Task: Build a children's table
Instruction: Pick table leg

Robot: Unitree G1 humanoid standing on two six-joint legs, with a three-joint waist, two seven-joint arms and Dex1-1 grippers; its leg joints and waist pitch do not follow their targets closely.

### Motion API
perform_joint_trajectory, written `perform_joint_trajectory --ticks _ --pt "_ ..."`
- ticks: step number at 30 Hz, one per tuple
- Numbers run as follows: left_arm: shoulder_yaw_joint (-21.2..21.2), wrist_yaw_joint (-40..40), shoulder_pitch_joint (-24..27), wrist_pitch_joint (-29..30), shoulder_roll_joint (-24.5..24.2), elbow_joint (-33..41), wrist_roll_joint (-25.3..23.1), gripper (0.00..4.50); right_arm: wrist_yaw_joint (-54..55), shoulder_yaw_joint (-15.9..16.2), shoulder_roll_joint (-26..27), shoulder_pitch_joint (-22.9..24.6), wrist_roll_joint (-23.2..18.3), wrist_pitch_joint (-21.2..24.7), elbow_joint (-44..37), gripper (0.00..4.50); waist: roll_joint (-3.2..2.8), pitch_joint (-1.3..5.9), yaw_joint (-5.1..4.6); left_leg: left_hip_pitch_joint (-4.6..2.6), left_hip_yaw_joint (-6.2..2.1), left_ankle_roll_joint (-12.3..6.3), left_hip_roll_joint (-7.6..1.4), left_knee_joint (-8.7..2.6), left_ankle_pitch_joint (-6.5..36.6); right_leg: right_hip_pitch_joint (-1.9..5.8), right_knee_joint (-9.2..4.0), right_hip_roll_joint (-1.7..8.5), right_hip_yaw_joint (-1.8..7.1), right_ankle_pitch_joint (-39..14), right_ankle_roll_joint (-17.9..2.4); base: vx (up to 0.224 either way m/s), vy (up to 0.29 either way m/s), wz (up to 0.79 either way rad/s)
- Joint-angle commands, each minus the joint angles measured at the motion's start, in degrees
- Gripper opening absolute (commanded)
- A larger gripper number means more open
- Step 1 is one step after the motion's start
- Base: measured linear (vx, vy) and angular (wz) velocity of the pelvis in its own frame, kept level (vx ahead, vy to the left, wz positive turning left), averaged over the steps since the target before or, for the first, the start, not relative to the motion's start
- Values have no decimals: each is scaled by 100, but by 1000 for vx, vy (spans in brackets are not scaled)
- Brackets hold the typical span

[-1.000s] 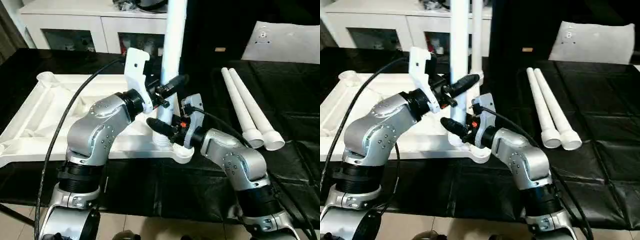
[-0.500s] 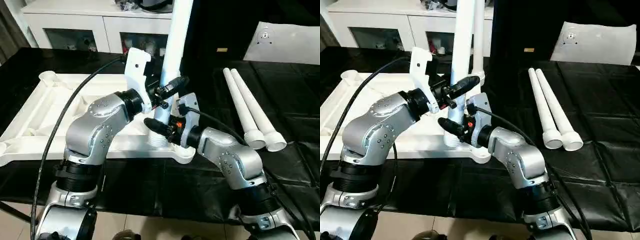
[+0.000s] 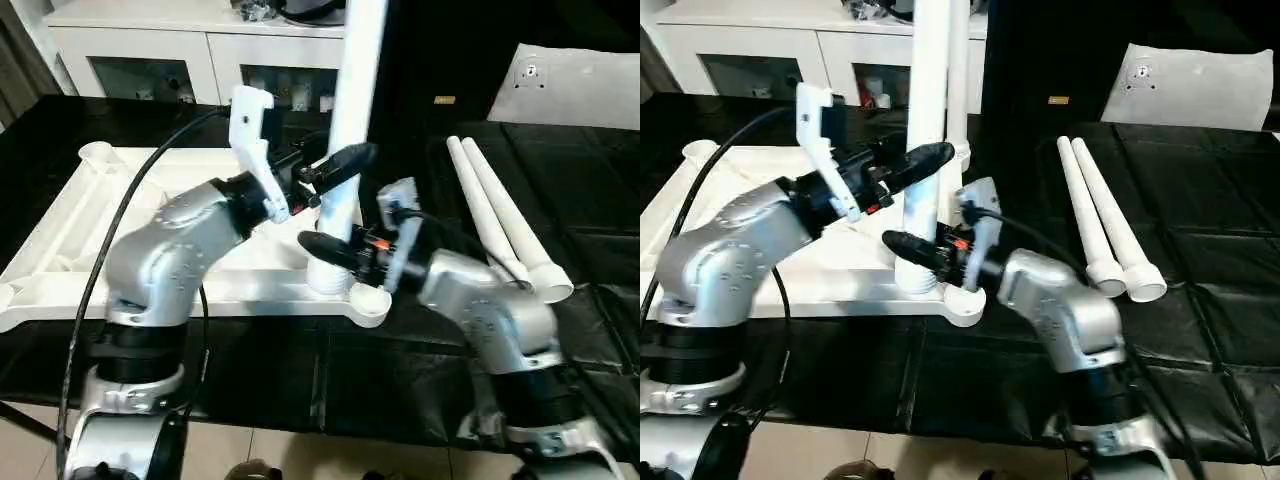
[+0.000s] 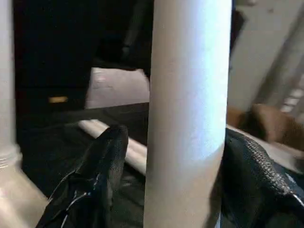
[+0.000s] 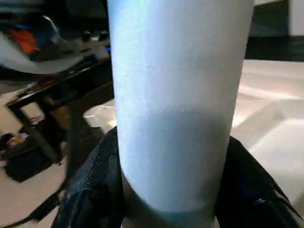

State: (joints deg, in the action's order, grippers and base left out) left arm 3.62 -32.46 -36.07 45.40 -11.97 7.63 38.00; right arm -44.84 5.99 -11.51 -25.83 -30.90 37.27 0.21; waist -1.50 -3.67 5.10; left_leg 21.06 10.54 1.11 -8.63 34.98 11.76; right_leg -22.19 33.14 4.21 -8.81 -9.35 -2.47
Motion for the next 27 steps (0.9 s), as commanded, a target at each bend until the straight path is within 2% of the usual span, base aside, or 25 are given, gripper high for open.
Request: perform_joint_trajectory --ticks 1,6,7,12,19,27 --pt "311 -302 65 270 -115 100 530 308 -526 -151 -274 18 -253 -15 -271 193 23 438 13 -67 -254 -104 -556 -396 688 329 -378 652 502 -1619 -571 0 0 0" --pt "569 -716 74 441 -160 126 1141 308 -1052 -121 -618 50 -436 125 -424 193 37 434 25 -55 -248 -182 -531 -384 696 339 -409 638 487 -1805 -546 0 0 0" --pt "568 -724 74 443 -166 119 1140 308 -1059 -118 -626 49 -435 126 -425 193 42 429 19 -60 -252 -185 -537 -387 691 327 -412 631 486 -1838 -527 0 0 0" --pt "321 -1012 147 343 -411 13 905 252 -1201 -58 -802 44 -448 116 -422 193 35 428 10 -84 -258 -161 -535 -391 709 314 -432 616 482 -1990 -414 0 0 0" --pt "176 -1389 231 359 -543 87 1073 192 -1466 33 -965 49 -497 232 -495 193 33 443 25 -76 -253 -178 -542 -384 617 327 -394 623 488 -1762 -533 0 0 0" --pt "46 -1768 320 381 -604 147 1244 120 -1695 144 -1138 83 -564 348 -561 193 39 438 28 -74 -253 -166 -539 -380 660 330 -416 624 484 -1930 -489 0 0 0"
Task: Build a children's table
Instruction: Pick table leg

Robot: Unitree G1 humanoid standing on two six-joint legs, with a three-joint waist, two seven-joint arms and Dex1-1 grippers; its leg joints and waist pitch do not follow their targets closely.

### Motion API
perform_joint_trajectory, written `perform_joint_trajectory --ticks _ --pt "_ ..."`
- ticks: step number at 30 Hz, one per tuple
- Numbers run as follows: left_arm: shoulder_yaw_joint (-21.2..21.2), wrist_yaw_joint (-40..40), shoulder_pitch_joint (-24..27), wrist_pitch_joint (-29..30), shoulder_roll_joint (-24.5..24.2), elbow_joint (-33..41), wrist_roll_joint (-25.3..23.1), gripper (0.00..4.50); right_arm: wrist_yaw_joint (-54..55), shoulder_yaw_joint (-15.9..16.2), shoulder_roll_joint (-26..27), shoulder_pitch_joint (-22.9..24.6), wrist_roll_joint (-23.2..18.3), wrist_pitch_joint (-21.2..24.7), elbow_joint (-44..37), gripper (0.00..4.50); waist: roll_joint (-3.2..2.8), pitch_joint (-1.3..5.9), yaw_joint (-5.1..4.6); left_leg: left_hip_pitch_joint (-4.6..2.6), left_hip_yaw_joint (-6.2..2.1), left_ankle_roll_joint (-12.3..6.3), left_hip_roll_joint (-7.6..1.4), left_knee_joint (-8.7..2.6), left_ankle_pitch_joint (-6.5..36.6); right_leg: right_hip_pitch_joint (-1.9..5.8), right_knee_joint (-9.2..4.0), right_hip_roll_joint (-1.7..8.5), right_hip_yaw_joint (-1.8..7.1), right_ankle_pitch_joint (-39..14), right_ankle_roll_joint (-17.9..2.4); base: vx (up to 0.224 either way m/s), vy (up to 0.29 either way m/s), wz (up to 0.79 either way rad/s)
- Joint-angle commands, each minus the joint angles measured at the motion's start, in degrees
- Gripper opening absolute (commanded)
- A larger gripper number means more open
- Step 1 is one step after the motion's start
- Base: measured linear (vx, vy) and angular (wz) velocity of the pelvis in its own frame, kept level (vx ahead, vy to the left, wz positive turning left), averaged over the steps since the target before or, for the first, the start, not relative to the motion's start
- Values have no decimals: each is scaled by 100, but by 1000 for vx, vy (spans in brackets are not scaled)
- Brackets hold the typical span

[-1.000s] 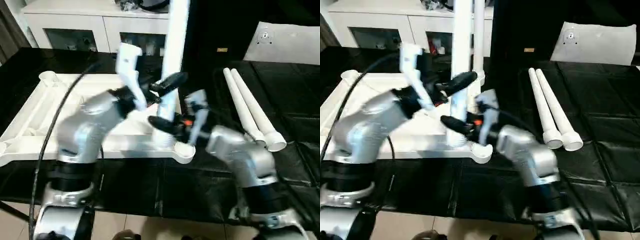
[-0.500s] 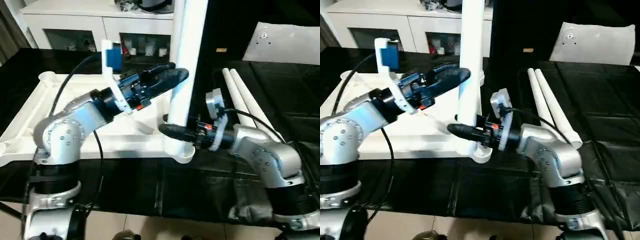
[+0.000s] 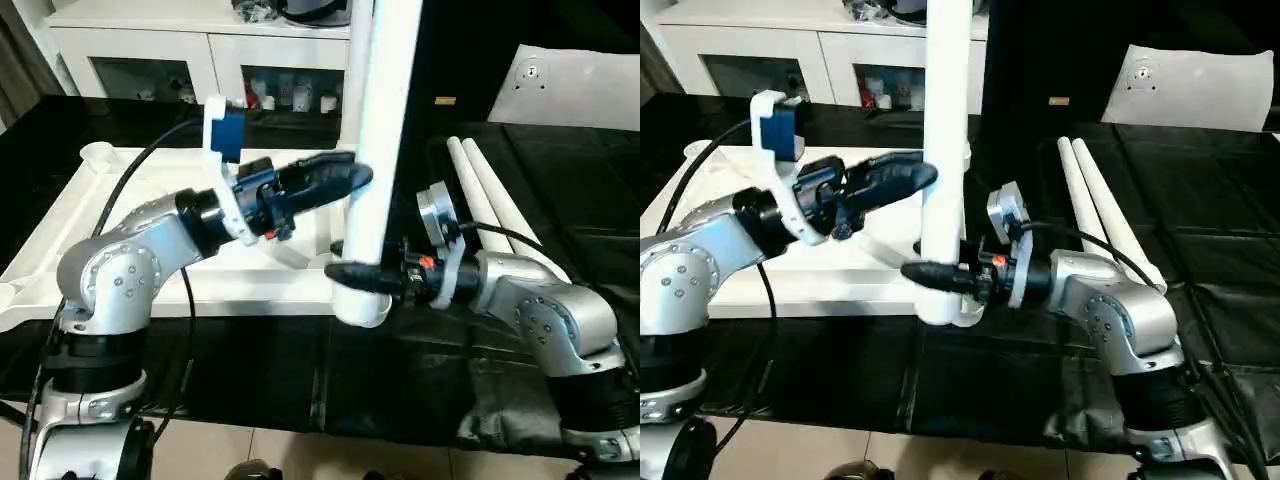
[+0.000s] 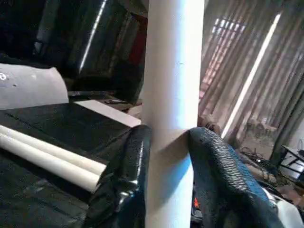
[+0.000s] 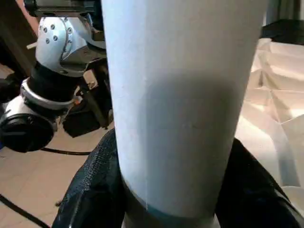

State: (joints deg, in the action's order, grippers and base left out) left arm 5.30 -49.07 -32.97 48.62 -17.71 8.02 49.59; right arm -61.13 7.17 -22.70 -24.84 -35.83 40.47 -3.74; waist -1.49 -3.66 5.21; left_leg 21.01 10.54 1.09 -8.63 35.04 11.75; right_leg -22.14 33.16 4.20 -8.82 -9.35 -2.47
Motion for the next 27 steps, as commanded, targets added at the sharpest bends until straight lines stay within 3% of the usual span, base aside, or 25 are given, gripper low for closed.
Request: perform_joint_trajectory --ticks 1,6,13,15,17,23,27 --pt "-127 -146 14 70 -35 117 107 120 -83 38 -37 -16 -77 38 -170 193 33 437 16 -72 -255 -166 -541 -388 675 324 -417 622 482 -1933 -491 0 0 0" --pt "-250 -416 88 98 -151 218 152 69 -160 88 -135 -14 -58 113 -191 193 40 442 16 -74 -248 -181 -531 -382 633 324 -409 619 488 -1882 -496 0 0 0" --pt "-316 -281 30 214 -234 101 65 62 -106 129 -176 -49 86 34 -98 193 38 437 10 -73 -249 -153 -537 -383 648 323 -400 618 490 -1849 -554 0 0 0" --pt "-290 -297 22 264 -204 69 144 96 -89 159 -177 -50 135 9 -83 193 47 437 11 -74 -244 -140 -530 -379 659 326 -405 620 489 -1906 -535 0 0 0" --pt "-320 -346 38 270 -208 107 155 96 -72 177 -175 -47 170 -9 -71 193 51 437 11 -71 -244 -139 -523 -377 664 332 -419 624 485 -1992 -497 0 0 0" --pt "-568 -176 104 6 -267 40 -354 151 -35 294 -194 -52 345 -84 -30 193 56 441 6 -70 -252 -174 -532 -378 609 327 -417 616 485 -1934 -462 0 0 0" --pt "-560 -155 110 14 -238 29 -345 187 -14 355 -201 -55 437 -138 9 193 64 444 5 -64 -247 -176 -528 -372 591 330 -405 617 484 -1936 -450 0 0 0"
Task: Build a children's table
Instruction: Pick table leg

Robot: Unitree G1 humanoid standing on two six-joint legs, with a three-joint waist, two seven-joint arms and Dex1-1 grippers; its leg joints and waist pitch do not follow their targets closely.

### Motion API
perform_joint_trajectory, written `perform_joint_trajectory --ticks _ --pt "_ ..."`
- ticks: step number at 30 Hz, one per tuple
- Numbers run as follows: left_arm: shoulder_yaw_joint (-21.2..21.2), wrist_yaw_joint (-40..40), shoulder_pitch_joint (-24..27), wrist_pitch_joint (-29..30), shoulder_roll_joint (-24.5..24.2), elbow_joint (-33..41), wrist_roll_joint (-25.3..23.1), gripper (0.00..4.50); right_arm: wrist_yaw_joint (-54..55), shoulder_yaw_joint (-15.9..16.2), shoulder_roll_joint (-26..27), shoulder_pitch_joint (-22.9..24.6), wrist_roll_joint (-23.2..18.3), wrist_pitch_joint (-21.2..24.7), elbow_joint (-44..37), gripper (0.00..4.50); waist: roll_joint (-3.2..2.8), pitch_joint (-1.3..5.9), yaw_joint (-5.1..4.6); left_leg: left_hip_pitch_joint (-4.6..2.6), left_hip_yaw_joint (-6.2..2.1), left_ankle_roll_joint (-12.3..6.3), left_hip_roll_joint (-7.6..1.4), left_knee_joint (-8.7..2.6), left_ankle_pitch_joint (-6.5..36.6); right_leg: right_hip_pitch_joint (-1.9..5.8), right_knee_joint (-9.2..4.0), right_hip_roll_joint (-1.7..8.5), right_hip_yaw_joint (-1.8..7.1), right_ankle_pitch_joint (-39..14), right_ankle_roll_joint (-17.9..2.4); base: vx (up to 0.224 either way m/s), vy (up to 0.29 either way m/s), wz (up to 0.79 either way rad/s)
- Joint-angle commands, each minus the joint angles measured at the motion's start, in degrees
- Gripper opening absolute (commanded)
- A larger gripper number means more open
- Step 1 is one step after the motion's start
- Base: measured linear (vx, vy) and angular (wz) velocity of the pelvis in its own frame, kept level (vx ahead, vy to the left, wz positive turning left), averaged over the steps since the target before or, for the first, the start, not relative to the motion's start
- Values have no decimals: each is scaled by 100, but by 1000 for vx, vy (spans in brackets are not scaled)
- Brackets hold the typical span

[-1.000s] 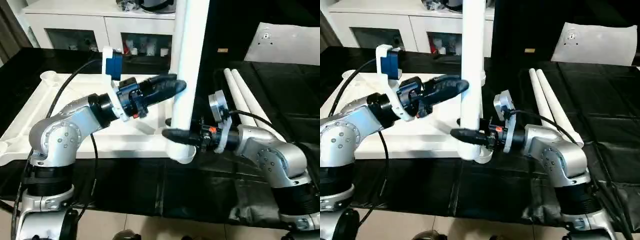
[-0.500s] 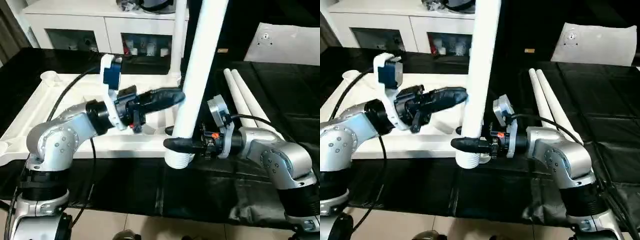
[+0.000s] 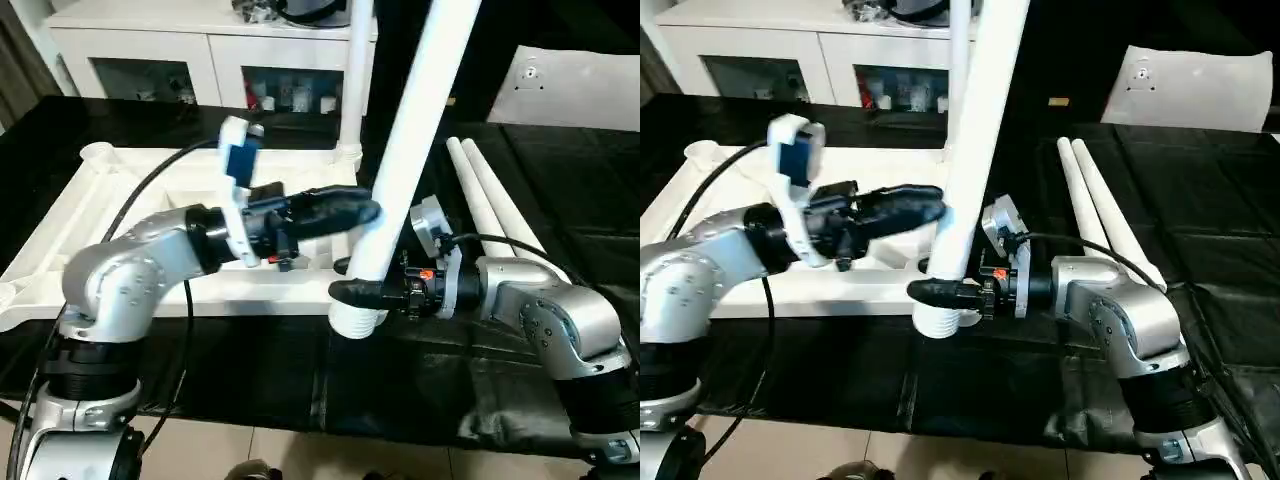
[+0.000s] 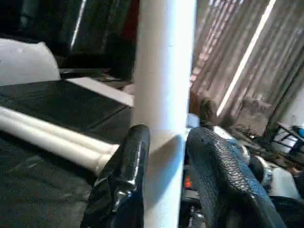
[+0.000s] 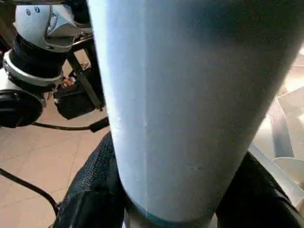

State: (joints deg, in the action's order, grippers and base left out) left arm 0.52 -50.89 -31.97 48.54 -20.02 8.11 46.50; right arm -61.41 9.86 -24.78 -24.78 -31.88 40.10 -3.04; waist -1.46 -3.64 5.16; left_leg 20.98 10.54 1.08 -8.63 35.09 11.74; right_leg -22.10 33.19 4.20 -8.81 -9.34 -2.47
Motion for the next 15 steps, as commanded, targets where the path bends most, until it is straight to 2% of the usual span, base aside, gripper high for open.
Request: perform_joint_trajectory --ticks 1,5,8,10,12,15 --pt "-73 40 20 38 9 29 -16 203 15 109 0 -60 79 -120 -51 193 68 444 14 -65 -242 -175 -526 -374 587 326 -415 623 483 -1952 -450 0 0 0" --pt "-150 278 35 -80 18 -76 -287 230 26 152 -11 -70 157 -154 -23 193 60 442 7 -71 -252 -187 -540 -378 586 318 -404 613 484 -1883 -478 0 0 0" --pt "-225 321 55 -228 23 -129 -467 252 31 173 -17 -68 198 -174 0 193 79 440 10 -63 -246 -190 -527 -375 606 331 -417 624 483 -2001 -433 0 0 0" --pt "-188 311 83 -176 55 -79 -370 276 21 197 -32 -69 242 -187 17 193 74 442 10 -66 -246 -188 -530 -373 595 324 -421 621 483 -1997 -423 0 0 0" --pt "-189 137 170 -2 34 129 -116 280 -2 246 -66 -77 318 -216 57 193 89 443 11 -61 -242 -185 -534 -373 578 323 -404 627 484 -1956 -472 0 0 0" --pt "-377 121 282 -38 -1 252 -231 280 -41 339 -122 -82 404 -235 91 193 89 438 8 -62 -240 -211 -535 -374 587 319 -403 617 489 -1943 -487 0 0 0"
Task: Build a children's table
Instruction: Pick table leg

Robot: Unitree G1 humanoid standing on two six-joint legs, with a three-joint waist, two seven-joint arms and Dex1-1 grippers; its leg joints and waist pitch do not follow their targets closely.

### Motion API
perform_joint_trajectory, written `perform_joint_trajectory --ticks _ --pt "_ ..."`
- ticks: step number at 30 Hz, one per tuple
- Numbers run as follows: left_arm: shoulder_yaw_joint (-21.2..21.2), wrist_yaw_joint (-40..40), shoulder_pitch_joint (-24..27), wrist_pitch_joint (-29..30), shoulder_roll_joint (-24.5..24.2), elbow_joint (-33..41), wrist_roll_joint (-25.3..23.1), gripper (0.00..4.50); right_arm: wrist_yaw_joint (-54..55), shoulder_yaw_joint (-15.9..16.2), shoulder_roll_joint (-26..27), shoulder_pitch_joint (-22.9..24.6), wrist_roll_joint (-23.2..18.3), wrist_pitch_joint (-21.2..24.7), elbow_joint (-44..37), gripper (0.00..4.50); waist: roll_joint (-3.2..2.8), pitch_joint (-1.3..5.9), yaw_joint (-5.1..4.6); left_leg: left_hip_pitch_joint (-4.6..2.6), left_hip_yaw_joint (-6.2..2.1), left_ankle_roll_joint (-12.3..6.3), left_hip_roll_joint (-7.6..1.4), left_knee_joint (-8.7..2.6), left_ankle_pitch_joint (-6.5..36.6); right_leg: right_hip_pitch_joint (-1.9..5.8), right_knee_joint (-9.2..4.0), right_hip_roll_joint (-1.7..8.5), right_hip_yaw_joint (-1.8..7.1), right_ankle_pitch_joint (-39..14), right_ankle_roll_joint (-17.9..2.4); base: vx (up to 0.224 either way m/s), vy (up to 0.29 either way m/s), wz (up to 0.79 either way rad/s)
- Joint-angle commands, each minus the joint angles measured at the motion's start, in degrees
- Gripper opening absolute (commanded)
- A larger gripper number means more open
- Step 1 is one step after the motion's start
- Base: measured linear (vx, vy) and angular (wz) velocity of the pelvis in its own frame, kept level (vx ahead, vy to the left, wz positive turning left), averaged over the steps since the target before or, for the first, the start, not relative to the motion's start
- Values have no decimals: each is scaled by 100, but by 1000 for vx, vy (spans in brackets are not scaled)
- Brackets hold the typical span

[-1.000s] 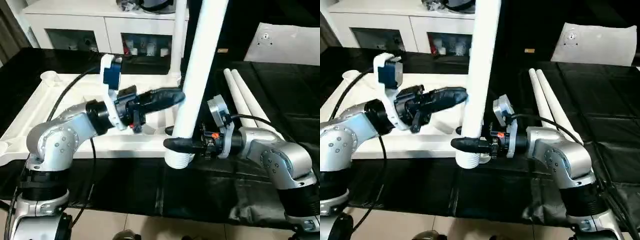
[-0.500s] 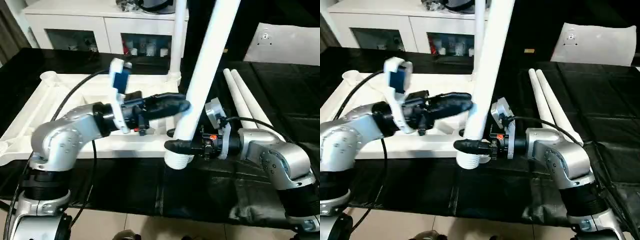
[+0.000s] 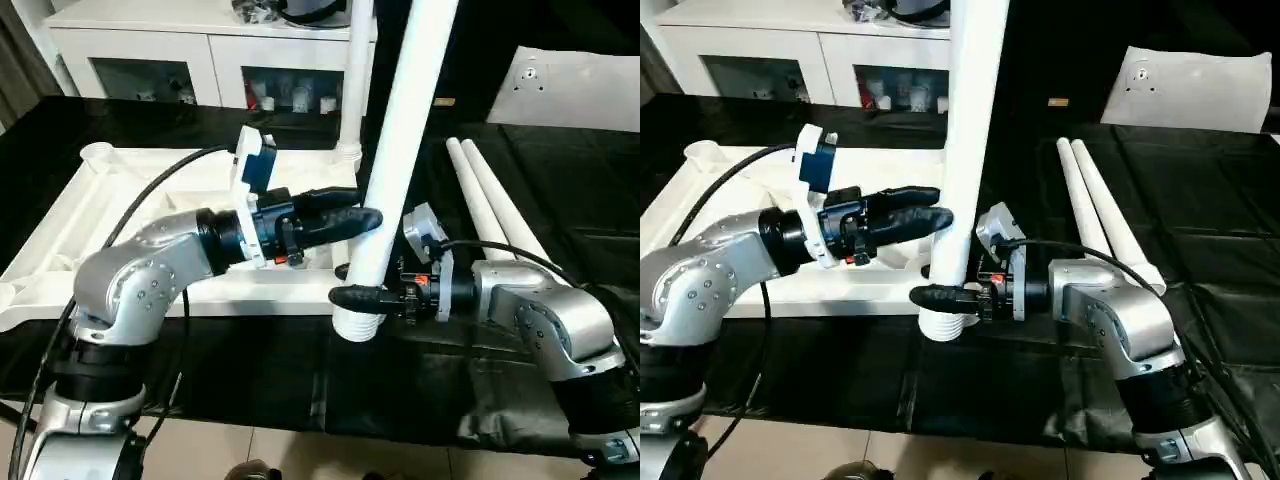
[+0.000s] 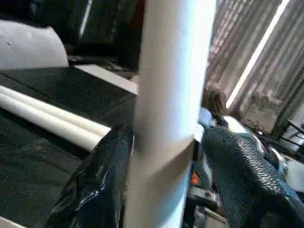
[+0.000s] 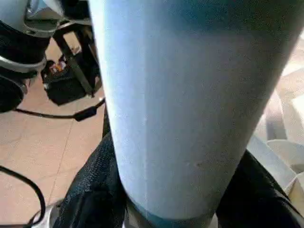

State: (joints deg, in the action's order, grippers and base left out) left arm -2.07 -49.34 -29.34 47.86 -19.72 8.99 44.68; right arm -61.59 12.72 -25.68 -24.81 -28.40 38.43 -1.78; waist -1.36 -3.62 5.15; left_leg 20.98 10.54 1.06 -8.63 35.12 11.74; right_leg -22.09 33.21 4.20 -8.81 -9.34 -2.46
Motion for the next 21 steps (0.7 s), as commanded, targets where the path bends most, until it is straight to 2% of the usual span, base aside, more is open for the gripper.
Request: perform_joint_trajectory --ticks 1,2,3,5,8,10,11,12,15,17,18,20,21 --pt "-136 -20 32 25 -20 164 -68 280 -27 72 -42 -79 73 -74 -30 193 77 436 9 -67 -241 -210 -533 -376 589 317 -406 616 489 -1954 -476 0 0 0" --pt "-156 41 49 32 17 139 -98 280 -37 111 -68 -82 109 -56 -17 193 96 431 1 -62 -239 -220 -533 -379 599 320 -415 618 490 -1988 -460 0 0 0" --pt "-114 144 51 126 90 79 -36 280 -53 159 -83 -84 178 -99 3 193 83 425 3 -69 -240 -199 -537 -380 628 312 -423 617 485 -2052 -445 0 0 0" --pt "2 288 25 180 202 -2 42 315 -47 148 -53 -87 205 -132 28 193 86 427 1 -69 -239 -173 -534 -376 666 319 -432 623 484 -2103 -438 0 0 0" --pt "89 436 -2 160 274 -35 79 328 -57 138 -47 -95 205 -162 47 193 106 429 2 -61 -246 -173 -538 -374 689 323 -436 625 482 -2114 -432 0 0 0" --pt "52 385 13 59 253 2 28 353 -65 153 -50 -102 214 -188 62 193 111 428 4 -65 -241 -197 -521 -371 685 321 -446 626 482 -2148 -388 0 0 0" --pt "48 365 21 15 257 6 10 305 -63 155 -45 -106 222 -195 68 193 109 426 4 -66 -244 -207 -526 -375 670 316 -443 620 481 -2155 -377 0 0 0" --pt "64 390 28 -44 278 -33 -52 294 -58 152 -32 -114 235 -210 83 193 112 429 2 -66 -247 -209 -528 -374 658 317 -440 618 479 -2146 -371 0 0 0" --pt "145 480 23 -35 353 -88 -21 306 -44 140 -18 -114 254 -238 100 193 108 429 -1 -61 -242 -209 -528 -368 650 318 -439 618 481 -2119 -378 0 0 0" --pt "176 524 24 -14 381 -92 13 259 -42 132 -7 -111 268 -248 103 193 114 432 1 -61 -242 -220 -526 -368 631 320 -441 618 476 -2101 -384 0 0 0" --pt "178 543 27 -6 384 -89 31 250 -42 129 -2 -109 274 -252 104 193 113 434 2 -61 -243 -225 -527 -366 630 320 -439 619 477 -2087 -388 0 0 0" --pt "168 582 24 3 374 -109 30 269 -31 129 5 -110 288 -275 122 193 106 434 5 -61 -250 -227 -536 -372 620 317 -429 621 478 -2055 -413 0 0 0" --pt "165 582 25 0 368 -115 27 260 -27 129 6 -109 290 -278 122 193 103 435 3 -65 -248 -229 -535 -370 628 314 -425 614 478 -2018 -433 0 0 0"
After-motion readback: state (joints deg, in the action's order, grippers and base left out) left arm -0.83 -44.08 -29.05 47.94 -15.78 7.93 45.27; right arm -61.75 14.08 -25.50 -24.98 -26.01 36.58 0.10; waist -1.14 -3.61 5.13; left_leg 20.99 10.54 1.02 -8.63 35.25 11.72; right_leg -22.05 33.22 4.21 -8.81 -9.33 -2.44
